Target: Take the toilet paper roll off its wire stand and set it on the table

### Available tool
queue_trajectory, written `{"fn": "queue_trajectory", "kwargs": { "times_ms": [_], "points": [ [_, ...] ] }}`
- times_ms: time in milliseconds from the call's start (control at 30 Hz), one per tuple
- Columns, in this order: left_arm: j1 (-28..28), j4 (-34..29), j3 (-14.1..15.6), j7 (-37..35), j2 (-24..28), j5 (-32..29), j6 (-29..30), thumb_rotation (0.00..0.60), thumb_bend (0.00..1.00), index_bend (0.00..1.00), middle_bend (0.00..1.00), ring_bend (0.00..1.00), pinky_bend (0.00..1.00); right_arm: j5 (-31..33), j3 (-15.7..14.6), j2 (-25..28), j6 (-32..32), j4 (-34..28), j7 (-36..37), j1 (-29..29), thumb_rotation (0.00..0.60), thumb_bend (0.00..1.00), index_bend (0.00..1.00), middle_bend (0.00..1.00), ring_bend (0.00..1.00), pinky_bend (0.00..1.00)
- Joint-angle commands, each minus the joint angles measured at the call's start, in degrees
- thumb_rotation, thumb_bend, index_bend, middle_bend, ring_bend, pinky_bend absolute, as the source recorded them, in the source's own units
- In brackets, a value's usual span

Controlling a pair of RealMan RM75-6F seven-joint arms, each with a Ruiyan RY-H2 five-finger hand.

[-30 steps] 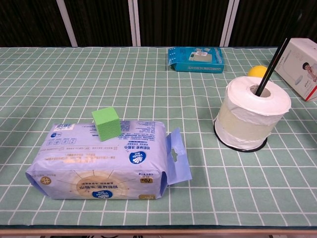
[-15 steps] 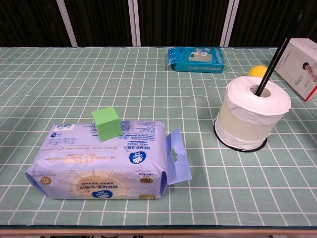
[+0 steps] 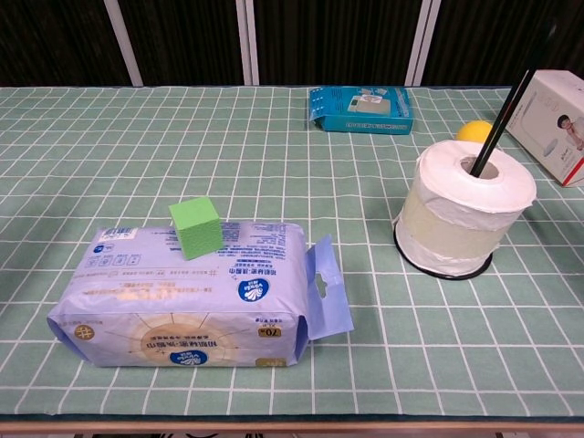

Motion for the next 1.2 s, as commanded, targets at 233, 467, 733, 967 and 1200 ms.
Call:
{"fn": "queue_trajectory", "kwargs": {
  "times_ms": [233,467,733,967,1200],
  "points": [
    [0.0,-0.1,0.1,0.0,0.1,0.0,0.0,0.6,0.24,0.04,0.0,0.0,0.0,7.7,6.8,-3.7,-17.5,5.5,25.5,8.5,0.6,0.0,0.0,0.0,0.0,0.0],
    [-0.2,-0.1,0.0,0.6,-0.2,-0.4,-0.6,0.6,0.24,0.04,0.0,0.0,0.0,2.2,5.3,-9.1,-17.6,11.8,30.8,10.0,0.6,0.0,0.0,0.0,0.0,0.0],
    [-0.3,-0.3,-0.1,1.2,-0.3,-0.9,-0.8,0.6,0.24,0.04,0.0,0.0,0.0,-3.7,2.6,-10.9,-15.1,13.2,34.1,10.5,0.6,0.0,0.0,0.0,0.0,0.0],
    [-0.4,-0.2,-0.1,1.3,-0.3,-0.9,-0.8,0.6,0.24,0.04,0.0,0.0,0.0,-6.8,0.0,-10.6,-13.1,11.6,37.3,10.1,0.6,0.0,0.0,0.0,0.0,0.0],
    [-0.4,-0.1,0.1,1.4,-0.3,-0.8,-1.0,0.6,0.24,0.04,0.0,0.0,0.0,-9.0,-2.8,-11.7,-12.5,11.3,38.6,10.2,0.6,0.0,0.0,0.0,0.0,0.0]
  ]
}}
